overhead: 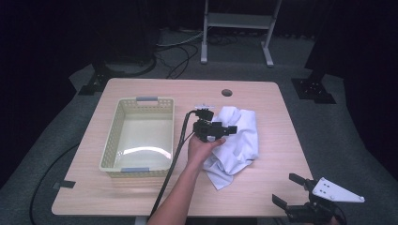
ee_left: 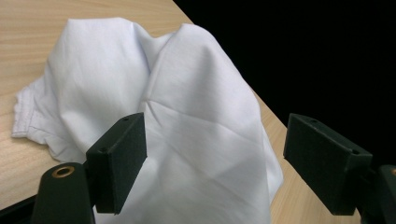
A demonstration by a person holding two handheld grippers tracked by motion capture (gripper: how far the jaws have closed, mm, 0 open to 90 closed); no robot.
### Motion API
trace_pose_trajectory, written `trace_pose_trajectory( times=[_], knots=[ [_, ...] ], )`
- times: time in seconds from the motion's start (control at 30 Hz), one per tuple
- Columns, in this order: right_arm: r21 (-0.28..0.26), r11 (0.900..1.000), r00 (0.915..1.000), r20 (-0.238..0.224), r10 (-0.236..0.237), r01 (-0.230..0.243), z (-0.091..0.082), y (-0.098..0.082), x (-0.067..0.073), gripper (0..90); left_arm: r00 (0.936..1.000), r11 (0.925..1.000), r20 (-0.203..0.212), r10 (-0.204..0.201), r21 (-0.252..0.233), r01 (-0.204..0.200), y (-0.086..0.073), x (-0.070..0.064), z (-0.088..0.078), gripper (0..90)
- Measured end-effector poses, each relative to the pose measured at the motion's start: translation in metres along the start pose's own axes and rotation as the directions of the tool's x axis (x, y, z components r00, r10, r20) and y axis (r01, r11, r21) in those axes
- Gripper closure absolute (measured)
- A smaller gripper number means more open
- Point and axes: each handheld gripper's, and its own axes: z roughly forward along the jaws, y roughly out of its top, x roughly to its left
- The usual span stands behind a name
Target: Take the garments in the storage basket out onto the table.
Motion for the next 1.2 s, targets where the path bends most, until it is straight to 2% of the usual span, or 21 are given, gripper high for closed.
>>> trace_pose_trajectory(
  times=[0.13, 0.4, 0.47, 0.67, 0.77, 0.93, 1.2],
  knots=[
    [0.001, 1.0, 1.0, 0.0, -0.005, 0.005, 0.001, 0.0, 0.001, 3.0, 1.0, 0.9999, 0.001, 0.0, -0.011, 0.0, 0.001, -0.003, -0.006, 18.0],
    [0.002, 1.0, 1.0, 0.006, -0.008, 0.008, 0.001, 0.001, 0.002, 3.0, 0.9996, 0.9985, -0.006, 0.026, -0.047, -0.026, 0.002, -0.01, -0.022, 18.0],
    [0.004, 1.0, 0.9999, 0.006, -0.009, 0.009, 0.002, 0.001, 0.003, 3.0, 0.9995, 0.9985, -0.015, 0.027, -0.046, -0.028, 0.003, -0.012, -0.025, 14.0],
    [0.008, 1.0, 0.9998, 0.002, -0.017, 0.017, 0.004, 0.002, 0.005, 3.0, 0.9994, 0.9974, 0.004, 0.035, -0.064, -0.035, 0.001, -0.015, -0.033, 11.9],
    [0.011, 1.0, 0.9998, 0.002, -0.019, 0.019, 0.004, 0.002, 0.006, 3.0, 0.9985, 0.9954, 0.052, 0.018, -0.095, -0.013, -0.002, -0.018, -0.038, 11.8],
    [0.005, 1.0, 0.9998, 0.011, -0.015, 0.014, 0.001, 0.002, 0.005, 3.0, 0.9969, 0.9919, 0.053, 0.058, -0.116, -0.052, -0.006, -0.027, -0.047, 9.8],
    [-0.01, 1.0, 0.9996, 0.029, -0.002, 0.002, -0.002, 0.002, 0.001, 3.0, 0.9948, 0.9859, 0.064, 0.08, -0.152, -0.069, -0.011, -0.035, -0.06, 9.7]
  ],
)
